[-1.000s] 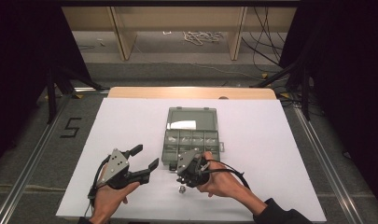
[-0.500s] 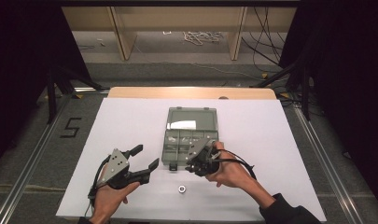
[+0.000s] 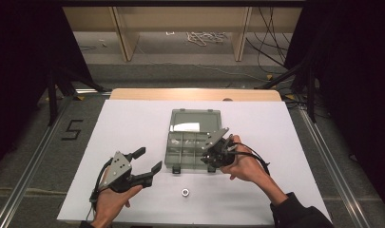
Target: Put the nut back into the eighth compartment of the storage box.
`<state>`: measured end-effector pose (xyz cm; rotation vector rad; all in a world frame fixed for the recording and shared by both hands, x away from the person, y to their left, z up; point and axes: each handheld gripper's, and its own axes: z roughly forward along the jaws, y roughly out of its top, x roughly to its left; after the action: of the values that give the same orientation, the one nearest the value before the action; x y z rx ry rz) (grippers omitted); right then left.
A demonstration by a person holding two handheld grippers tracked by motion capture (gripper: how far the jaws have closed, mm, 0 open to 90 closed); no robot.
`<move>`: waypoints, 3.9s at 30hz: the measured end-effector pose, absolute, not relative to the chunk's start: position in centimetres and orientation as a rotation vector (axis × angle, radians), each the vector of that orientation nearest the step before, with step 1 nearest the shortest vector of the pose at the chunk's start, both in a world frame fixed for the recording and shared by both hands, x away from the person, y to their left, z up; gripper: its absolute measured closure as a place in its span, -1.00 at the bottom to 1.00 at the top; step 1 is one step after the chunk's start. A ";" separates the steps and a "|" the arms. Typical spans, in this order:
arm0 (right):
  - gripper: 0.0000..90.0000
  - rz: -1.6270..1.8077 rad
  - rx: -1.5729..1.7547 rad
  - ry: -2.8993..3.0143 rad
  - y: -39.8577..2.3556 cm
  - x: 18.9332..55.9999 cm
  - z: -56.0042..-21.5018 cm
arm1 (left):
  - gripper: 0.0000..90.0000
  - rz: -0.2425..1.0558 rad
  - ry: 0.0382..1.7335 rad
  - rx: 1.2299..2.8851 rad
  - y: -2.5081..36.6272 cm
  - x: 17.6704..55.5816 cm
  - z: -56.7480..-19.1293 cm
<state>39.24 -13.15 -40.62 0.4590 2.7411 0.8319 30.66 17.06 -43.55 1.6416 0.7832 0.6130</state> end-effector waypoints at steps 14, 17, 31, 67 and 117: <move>0.75 0.725 0.552 2.723 -14.8 41.0 -41.8 | -0.43 0.614 0.780 1.645 17.1 30.7 -43.6; 0.75 0.712 0.554 2.735 -14.9 41.2 -42.3 | -0.43 0.614 0.779 1.646 17.0 30.7 -43.6; 0.51 0.695 0.611 2.721 -15.1 41.5 -42.9 | -0.43 0.605 0.788 1.645 17.0 30.8 -43.7; -0.14 0.750 0.316 2.922 -7.9 34.1 -44.9 | -0.43 0.612 0.792 1.628 17.2 30.8 -43.5; 0.56 0.685 0.326 2.985 -6.6 34.0 -46.2 | -0.43 0.618 0.783 1.623 17.2 30.8 -43.5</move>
<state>34.00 -6.60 -46.21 0.3261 2.9851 0.6850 30.76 17.20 -43.46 1.6229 0.7834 0.6175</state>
